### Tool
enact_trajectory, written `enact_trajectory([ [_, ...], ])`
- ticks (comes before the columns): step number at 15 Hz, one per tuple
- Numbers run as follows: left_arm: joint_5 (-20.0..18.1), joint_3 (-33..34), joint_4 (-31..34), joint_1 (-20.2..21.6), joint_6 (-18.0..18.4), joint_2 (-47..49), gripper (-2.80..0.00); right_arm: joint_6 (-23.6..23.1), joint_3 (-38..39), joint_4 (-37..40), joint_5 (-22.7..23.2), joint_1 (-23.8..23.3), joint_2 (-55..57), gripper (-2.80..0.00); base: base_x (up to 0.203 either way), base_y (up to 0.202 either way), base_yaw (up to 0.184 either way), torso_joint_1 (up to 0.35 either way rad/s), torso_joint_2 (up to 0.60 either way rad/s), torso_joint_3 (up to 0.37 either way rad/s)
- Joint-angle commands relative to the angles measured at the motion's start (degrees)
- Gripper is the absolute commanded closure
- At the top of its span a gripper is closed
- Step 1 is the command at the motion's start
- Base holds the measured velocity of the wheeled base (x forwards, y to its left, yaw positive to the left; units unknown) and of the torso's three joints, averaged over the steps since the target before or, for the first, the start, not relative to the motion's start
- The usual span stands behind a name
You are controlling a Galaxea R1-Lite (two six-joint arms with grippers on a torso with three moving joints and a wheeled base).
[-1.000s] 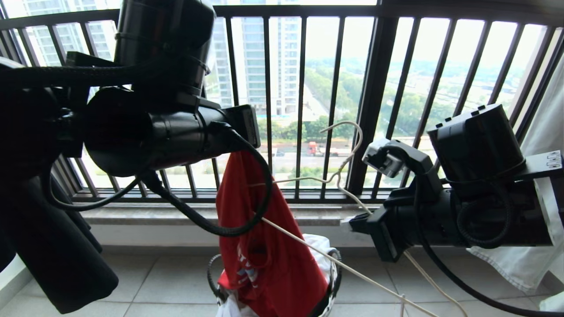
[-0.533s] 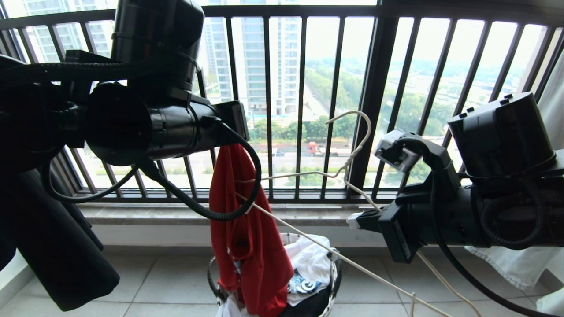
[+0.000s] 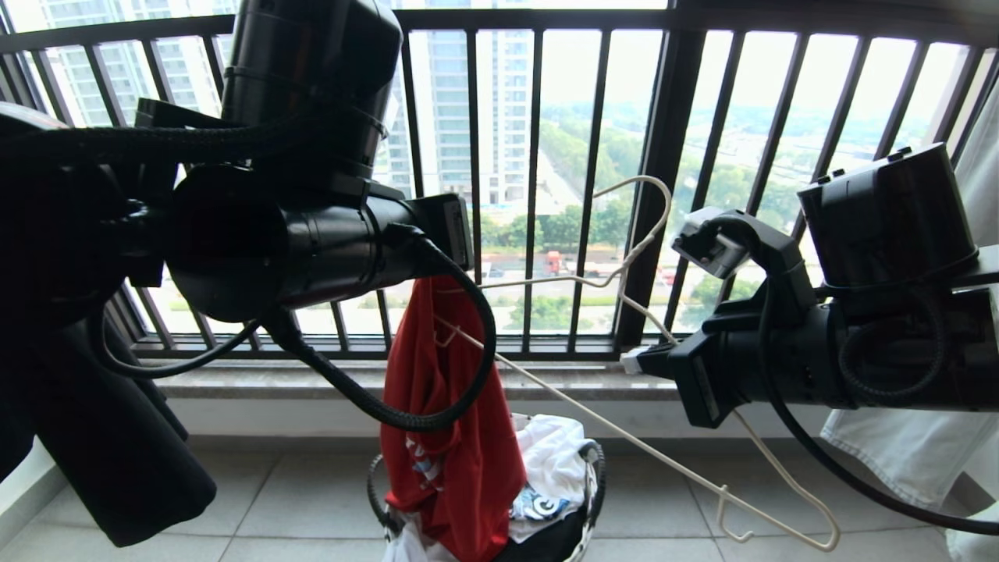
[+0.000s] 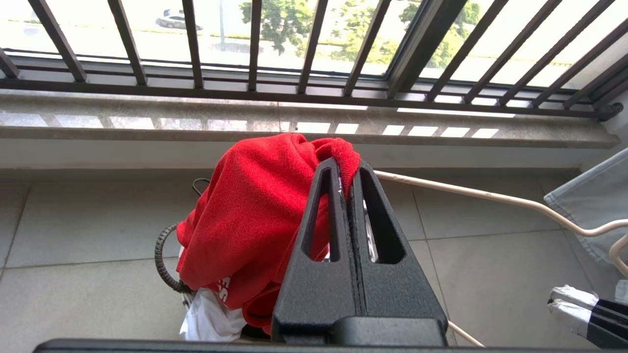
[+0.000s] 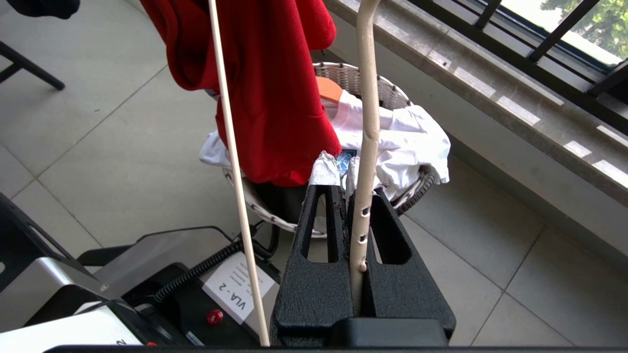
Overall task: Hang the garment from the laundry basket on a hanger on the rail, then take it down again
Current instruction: Hang the clothes on the clothes rack
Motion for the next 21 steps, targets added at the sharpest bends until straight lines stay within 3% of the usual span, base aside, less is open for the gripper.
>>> enact_trajectory([
  [1, 0.2, 0.1, 0.2, -2.0, -1.0, 0.4, 0.0, 0.0, -0.1, -0.6, -0.1, -0.4, 1.6, 0.0, 0.0, 0.0, 0.0, 0.0, 0.0, 0.0],
  [7, -0.1, 0.3, 0.2, -6.7, -5.1, 0.9, 0.0, 0.7, -0.2, -3.7, -1.4, -0.2, 4.3, 0.0, 0.0, 0.0, 0.0, 0.0, 0.0, 0.0],
  [13, -0.1, -0.8, 0.2, -8.1, -8.4, 1.1, 0.0, 1.0, -0.1, -3.7, -1.4, 1.4, 5.5, 0.0, 0.0, 0.0, 0.0, 0.0, 0.0, 0.0],
  [18, 4.9, -2.1, -0.2, -2.0, -6.5, 1.8, 0.0, 0.6, 1.4, -3.0, -2.1, 1.3, 3.7, 0.0, 0.0, 0.0, 0.0, 0.0, 0.0, 0.0],
  [21, 5.7, -3.1, -0.3, 0.4, -6.0, 1.7, 0.0, 0.6, 1.5, -2.9, -2.2, 1.2, 3.2, 0.0, 0.0, 0.0, 0.0, 0.0, 0.0, 0.0],
])
